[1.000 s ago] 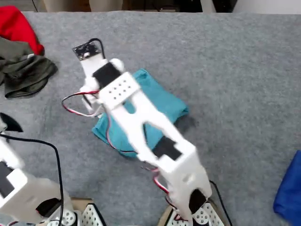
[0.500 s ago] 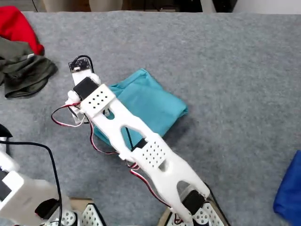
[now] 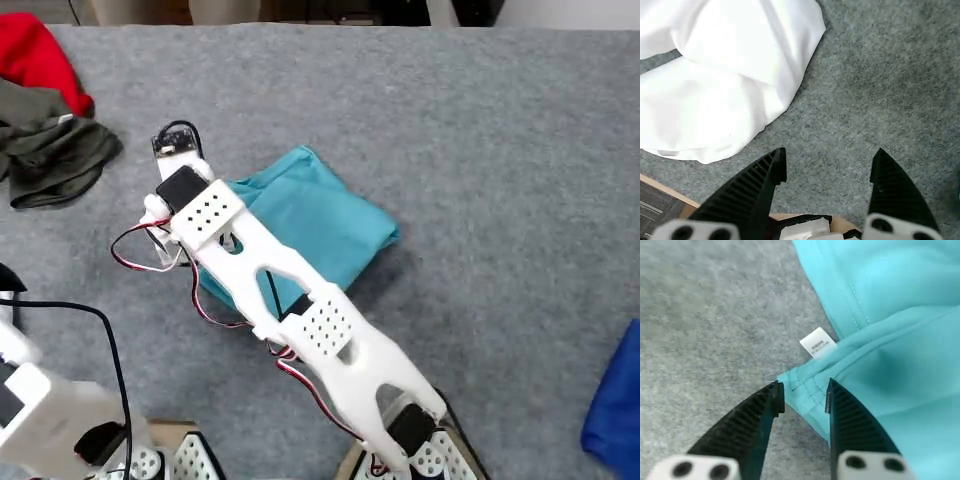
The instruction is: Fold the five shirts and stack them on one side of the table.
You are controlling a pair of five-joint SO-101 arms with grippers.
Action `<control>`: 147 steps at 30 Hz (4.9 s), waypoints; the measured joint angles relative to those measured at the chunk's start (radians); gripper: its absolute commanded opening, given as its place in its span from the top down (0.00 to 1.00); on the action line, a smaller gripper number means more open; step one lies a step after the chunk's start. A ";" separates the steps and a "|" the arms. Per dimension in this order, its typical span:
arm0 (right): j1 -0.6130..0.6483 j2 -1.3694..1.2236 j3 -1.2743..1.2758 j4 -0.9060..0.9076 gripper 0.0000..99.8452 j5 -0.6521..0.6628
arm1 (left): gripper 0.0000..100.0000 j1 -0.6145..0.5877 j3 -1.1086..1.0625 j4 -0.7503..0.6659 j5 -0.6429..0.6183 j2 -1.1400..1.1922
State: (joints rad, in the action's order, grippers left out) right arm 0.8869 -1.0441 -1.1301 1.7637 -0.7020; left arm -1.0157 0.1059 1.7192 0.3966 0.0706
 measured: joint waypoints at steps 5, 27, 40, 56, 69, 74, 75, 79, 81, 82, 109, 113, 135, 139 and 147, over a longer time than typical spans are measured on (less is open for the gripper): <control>-0.034 0.075 0.020 0.000 0.85 -0.003 | 0.72 0.000 0.000 0.000 0.000 0.000; -0.055 0.224 0.292 -0.063 0.85 -0.009 | 0.72 0.000 0.000 0.000 0.000 0.000; 0.011 0.011 0.120 -0.061 0.86 -0.009 | 0.72 0.021 -0.003 -0.002 0.000 0.000; -0.046 0.002 -0.068 0.000 0.99 -0.009 | 0.72 0.021 -0.003 -0.002 0.000 0.000; -0.330 0.261 -0.318 0.002 0.99 0.118 | 0.72 0.112 -0.003 -0.002 0.000 0.000; -0.539 0.376 -0.318 0.005 0.99 0.195 | 0.72 0.232 -0.003 -0.002 -0.064 0.000; -0.578 0.394 -0.318 0.005 0.99 0.213 | 0.72 0.267 -0.003 -0.002 -0.086 0.000; -0.736 0.473 -0.270 0.006 0.99 0.265 | 0.72 0.430 -0.003 -0.003 -0.160 0.000; -0.807 0.526 -0.201 0.006 0.99 0.285 | 0.72 0.523 -0.003 -0.003 -0.193 0.000; -0.839 0.554 -0.158 0.006 0.99 0.295 | 0.72 0.571 -0.003 -0.003 -0.203 0.000; -1.349 0.859 0.933 -0.133 0.99 0.451 | 0.73 1.048 -0.422 -0.758 -0.250 0.006; -1.349 0.859 0.980 -0.149 0.99 0.451 | 0.73 1.046 -0.445 -0.855 -0.250 0.072; -1.349 0.859 0.991 -0.150 0.99 0.451 | 0.98 0.959 0.087 -0.356 -0.247 0.249; -1.349 0.859 0.982 -0.150 0.99 0.451 | 0.98 0.898 0.315 -0.216 -0.245 0.213; -1.349 0.859 0.806 -0.149 0.99 0.451 | 0.98 0.798 0.802 -0.023 -0.249 0.189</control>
State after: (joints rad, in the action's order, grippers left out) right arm -0.4618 -0.1849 -0.3245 1.6149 -0.2509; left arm -0.2179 0.9083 1.6962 0.1481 0.2593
